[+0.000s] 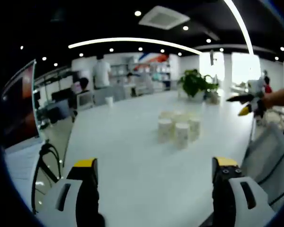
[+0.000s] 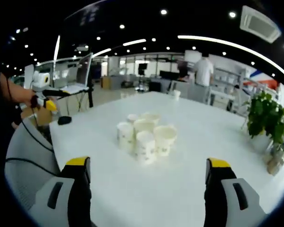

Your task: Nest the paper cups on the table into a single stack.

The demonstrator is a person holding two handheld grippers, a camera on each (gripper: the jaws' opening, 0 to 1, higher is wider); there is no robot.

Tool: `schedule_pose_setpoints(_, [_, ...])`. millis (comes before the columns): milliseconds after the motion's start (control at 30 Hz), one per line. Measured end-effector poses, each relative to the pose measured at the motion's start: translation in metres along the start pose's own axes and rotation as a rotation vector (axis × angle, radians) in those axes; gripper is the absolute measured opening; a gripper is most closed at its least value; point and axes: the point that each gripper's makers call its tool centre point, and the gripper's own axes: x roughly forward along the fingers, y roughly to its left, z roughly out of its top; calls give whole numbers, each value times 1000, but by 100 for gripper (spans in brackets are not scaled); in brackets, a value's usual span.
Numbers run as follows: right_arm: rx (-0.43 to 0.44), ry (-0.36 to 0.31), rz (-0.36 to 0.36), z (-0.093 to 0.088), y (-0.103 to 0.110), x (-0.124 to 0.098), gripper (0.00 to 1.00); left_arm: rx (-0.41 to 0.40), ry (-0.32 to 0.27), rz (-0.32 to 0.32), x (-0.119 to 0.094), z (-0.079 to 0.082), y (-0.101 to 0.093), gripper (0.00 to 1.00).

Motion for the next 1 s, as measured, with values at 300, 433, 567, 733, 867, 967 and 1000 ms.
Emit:
schedule_pose_setpoints(300, [4, 8, 1, -3, 2, -1, 99, -2, 7, -7, 2, -2, 1, 100])
schedule_pose_setpoints(433, [9, 13, -4, -6, 0, -2, 99, -2, 7, -7, 4, -2, 2, 100])
schedule_pose_setpoints(567, [6, 12, -3, -5, 0, 0, 99, -5, 5, -2, 4, -2, 4, 100])
schedule_pose_setpoints(733, [10, 5, -5, -4, 0, 2, 99, -2, 12, -5, 3, -5, 4, 100])
schedule_pose_setpoints(867, [11, 1, -4, -4, 0, 3, 99, -4, 12, -5, 3, -6, 3, 100])
schedule_pose_setpoints(967, [13, 2, -4, -4, 0, 3, 99, -8, 11, -2, 2, -6, 3, 100])
schedule_pose_setpoints(1000, [13, 2, -4, -4, 0, 3, 99, -8, 9, 1, 2, -5, 3, 100])
